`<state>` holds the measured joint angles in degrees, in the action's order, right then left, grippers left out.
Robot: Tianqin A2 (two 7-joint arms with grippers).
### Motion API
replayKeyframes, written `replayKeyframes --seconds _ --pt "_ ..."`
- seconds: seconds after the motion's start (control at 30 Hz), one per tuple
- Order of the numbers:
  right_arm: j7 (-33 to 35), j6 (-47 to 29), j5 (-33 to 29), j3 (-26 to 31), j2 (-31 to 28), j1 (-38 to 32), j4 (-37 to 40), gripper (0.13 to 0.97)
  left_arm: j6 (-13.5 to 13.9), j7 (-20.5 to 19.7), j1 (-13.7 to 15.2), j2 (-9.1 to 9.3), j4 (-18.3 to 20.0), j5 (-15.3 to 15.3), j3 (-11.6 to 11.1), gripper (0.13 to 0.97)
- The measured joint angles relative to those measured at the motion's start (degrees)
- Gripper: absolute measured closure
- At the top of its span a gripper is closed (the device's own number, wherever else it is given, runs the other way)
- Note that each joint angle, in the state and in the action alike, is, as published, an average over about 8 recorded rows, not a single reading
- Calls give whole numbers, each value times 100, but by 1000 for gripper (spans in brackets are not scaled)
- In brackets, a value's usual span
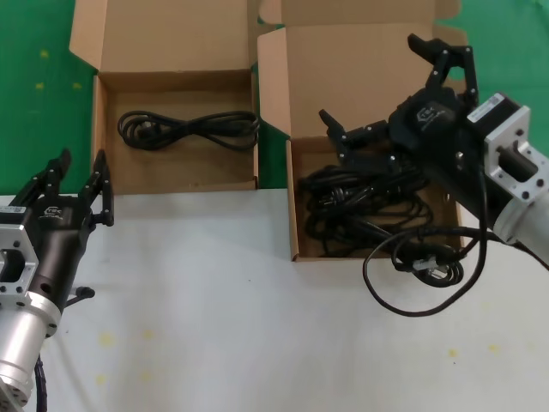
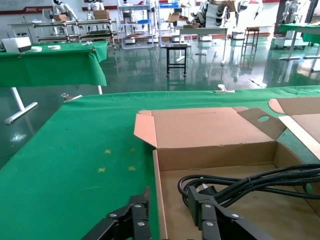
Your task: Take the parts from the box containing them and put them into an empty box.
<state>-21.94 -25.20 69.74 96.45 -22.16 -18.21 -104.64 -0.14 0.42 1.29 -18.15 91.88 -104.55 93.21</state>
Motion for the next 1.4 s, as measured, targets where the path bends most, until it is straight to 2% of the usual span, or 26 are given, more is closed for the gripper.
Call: replayKeyframes --seconds 0.23,0.5,0.63,0.9,1.2,1.4 --pt "242 278 368 -53 55 201 143 129 2 -5 -14 10 -2 15 -17 739" --pt "519 596 792 -114 118 433 308 129 3 -10 -31 23 -5 34 -37 540" --pt "659 756 1005 -144 149 548 390 129 4 -13 -39 29 -6 43 -46 540" --pt "936 1075 1425 -204 212 777 553 129 6 -18 -55 41 -9 60 -65 341" --pt "1248 1434 1900 -272 283 1037 738 129 8 -24 -74 54 -12 81 -88 208" --pt "1456 1673 2217 -317 330 1209 860 129 10 -28 -86 64 -14 94 -102 166"
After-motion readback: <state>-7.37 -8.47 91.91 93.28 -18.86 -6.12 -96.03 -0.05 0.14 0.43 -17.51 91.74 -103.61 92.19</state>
